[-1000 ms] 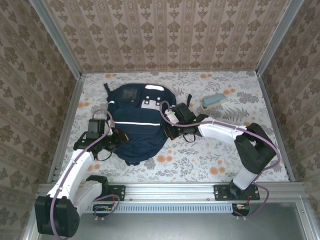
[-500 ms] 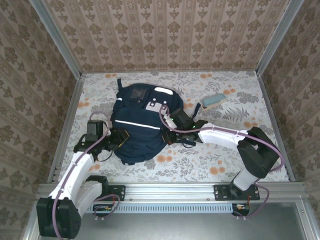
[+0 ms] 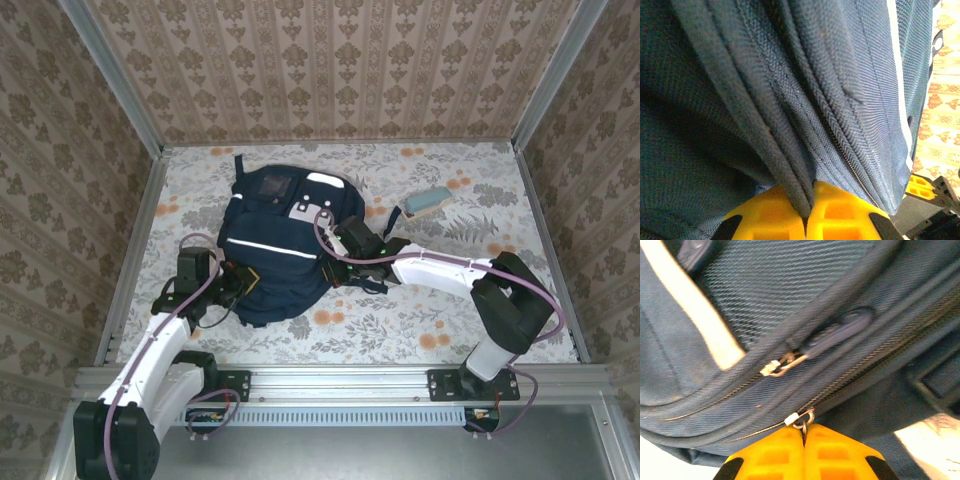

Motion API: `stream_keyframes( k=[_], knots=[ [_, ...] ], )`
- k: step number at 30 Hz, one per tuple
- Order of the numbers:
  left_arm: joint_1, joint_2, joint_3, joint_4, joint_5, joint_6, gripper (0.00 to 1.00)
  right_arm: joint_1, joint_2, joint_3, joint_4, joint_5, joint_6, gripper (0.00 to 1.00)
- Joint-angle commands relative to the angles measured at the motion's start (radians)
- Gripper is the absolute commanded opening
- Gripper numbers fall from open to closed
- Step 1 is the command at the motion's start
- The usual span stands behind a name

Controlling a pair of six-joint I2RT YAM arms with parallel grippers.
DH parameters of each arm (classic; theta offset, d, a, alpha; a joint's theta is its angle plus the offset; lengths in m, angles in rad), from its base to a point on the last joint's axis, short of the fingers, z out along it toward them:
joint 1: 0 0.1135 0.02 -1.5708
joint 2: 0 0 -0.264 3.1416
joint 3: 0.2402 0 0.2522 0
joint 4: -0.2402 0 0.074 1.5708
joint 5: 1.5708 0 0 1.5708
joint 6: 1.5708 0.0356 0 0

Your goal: Pack books, pencil case, and school supplies into a backpack

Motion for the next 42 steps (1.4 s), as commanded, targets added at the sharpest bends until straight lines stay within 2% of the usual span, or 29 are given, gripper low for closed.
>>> stream_keyframes(
  k=[1,6,12,19,23,28,31,36,38,40,42],
  knots=[
    [-0.006,-0.007,0.015,-0.078,-0.021,0.058,0.00,-0.061,-0.043,0.025,-0.056,0.126,-0.041,0.00],
    [-0.006,-0.020,0.024,-0.133,-0.026,0.090,0.00,-0.143,-0.018,0.059,-0.062,0.115,-0.076,0.00],
    [-0.006,-0.020,0.030,-0.149,-0.004,0.110,0.00,-0.177,0.056,0.171,-0.109,0.141,-0.048,0.00],
    [-0.007,-0.027,0.037,-0.157,0.032,0.122,0.00,-0.203,0.100,0.239,-0.207,0.277,0.080,0.00],
    [-0.007,-0.026,0.042,-0.167,0.038,0.132,0.00,-0.231,0.107,0.256,-0.230,0.312,0.128,0.00],
    [-0.008,-0.025,0.043,-0.163,0.046,0.132,0.00,-0.239,0.140,0.306,-0.260,0.310,0.148,0.00],
    [-0.007,-0.008,0.053,-0.164,0.072,0.162,0.00,-0.245,0.159,0.304,-0.283,0.265,0.170,0.00],
    [-0.008,0.040,0.147,-0.268,0.063,0.275,0.42,-0.256,0.135,0.248,-0.278,0.169,0.134,0.00],
    [-0.011,0.053,0.204,-0.329,0.027,0.328,0.51,-0.265,0.124,0.240,-0.270,0.140,0.122,0.00],
    [-0.013,0.070,0.257,-0.378,-0.013,0.373,0.54,-0.277,0.125,0.243,-0.271,0.125,0.117,0.00],
    [-0.018,0.101,0.306,-0.400,-0.033,0.415,0.55,-0.295,0.134,0.260,-0.280,0.101,0.115,0.10]
  ],
)
